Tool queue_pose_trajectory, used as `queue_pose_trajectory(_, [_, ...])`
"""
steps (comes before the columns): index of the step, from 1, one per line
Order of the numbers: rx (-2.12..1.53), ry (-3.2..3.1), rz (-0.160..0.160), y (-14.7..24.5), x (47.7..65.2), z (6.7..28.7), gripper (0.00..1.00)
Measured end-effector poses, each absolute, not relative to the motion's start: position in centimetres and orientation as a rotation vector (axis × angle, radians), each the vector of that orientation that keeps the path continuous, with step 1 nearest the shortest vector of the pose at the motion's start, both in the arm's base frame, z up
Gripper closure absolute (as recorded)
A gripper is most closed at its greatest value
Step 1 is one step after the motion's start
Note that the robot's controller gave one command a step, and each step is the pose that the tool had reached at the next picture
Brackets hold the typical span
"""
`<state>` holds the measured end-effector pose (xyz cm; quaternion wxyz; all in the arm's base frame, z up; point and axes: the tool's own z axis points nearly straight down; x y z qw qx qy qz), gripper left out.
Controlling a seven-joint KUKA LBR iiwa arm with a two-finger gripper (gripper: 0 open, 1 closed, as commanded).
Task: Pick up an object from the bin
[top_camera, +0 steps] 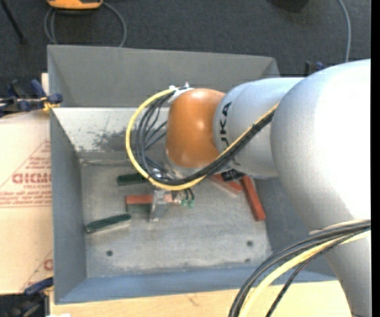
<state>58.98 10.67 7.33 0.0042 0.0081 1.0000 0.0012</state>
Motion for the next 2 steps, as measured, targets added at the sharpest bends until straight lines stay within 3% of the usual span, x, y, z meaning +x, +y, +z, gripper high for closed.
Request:
queue_pose_trajectory(1, [0.026,3.137,0.003,10.6,58.9,7.6,1.00])
queue_pose_trajectory(2, [0.026,3.147,0.000,10.6,58.6,9.5,1.00])
